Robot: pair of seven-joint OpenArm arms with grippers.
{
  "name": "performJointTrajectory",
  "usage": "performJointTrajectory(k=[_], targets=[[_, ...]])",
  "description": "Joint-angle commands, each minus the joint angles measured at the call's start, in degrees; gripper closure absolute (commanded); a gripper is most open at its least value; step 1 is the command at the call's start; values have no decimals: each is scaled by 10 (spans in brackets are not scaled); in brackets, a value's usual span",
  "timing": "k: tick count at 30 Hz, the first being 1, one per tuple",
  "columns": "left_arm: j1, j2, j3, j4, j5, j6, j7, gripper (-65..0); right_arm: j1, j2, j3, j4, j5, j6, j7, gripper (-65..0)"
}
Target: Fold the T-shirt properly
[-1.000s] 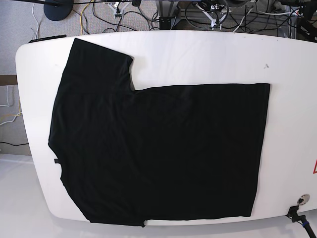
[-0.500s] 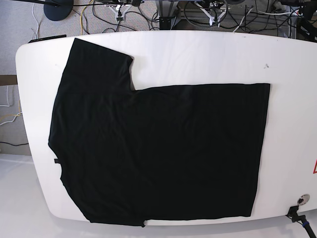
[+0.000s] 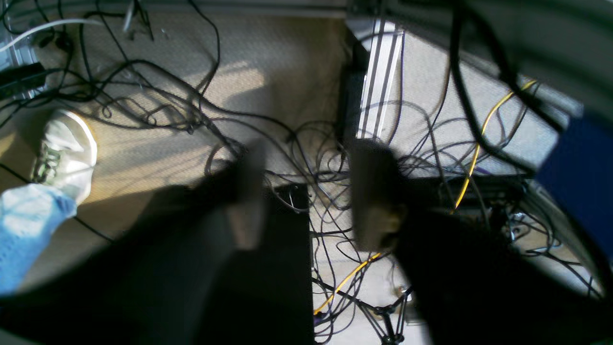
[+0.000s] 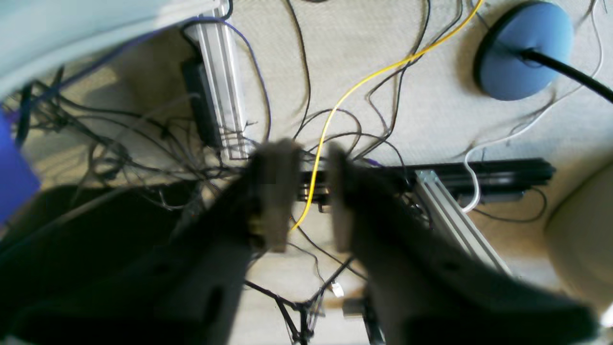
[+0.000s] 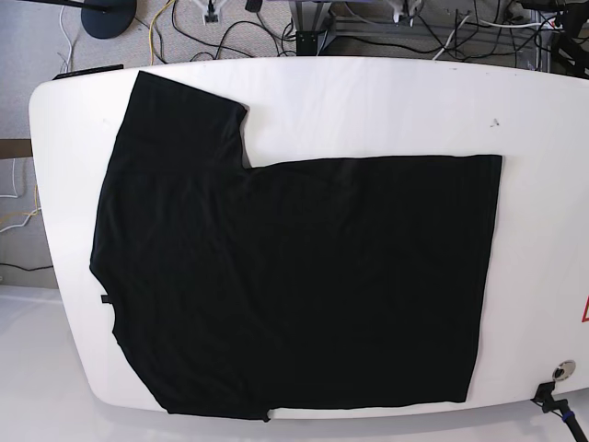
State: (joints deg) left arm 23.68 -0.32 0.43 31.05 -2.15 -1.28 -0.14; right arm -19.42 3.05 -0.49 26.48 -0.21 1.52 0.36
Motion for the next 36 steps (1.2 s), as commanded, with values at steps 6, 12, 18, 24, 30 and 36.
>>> performJointTrajectory(k=[6, 12, 18, 24, 30, 36], targets=[[94, -1, 0, 137, 0, -1, -3, -370, -115, 9, 0, 190, 0, 7, 9, -238], [209, -1, 0, 292, 0, -1, -3, -370, -219, 19, 0, 331, 4, 7, 7, -238], [306, -3, 0, 406, 0, -1, -3, -370, -321, 19, 0, 449, 5, 7, 7, -238], [389, -19, 0, 501, 0, -1, -3, -370, -414, 19, 1, 565, 5, 7, 7, -238], [469, -53, 0, 614, 0, -1, -3, -370, -498, 20, 4, 702, 5, 6, 7, -238], [513, -51, -42, 753, 0, -1, -3, -370, -556, 18, 26, 846, 5, 5, 7, -238]])
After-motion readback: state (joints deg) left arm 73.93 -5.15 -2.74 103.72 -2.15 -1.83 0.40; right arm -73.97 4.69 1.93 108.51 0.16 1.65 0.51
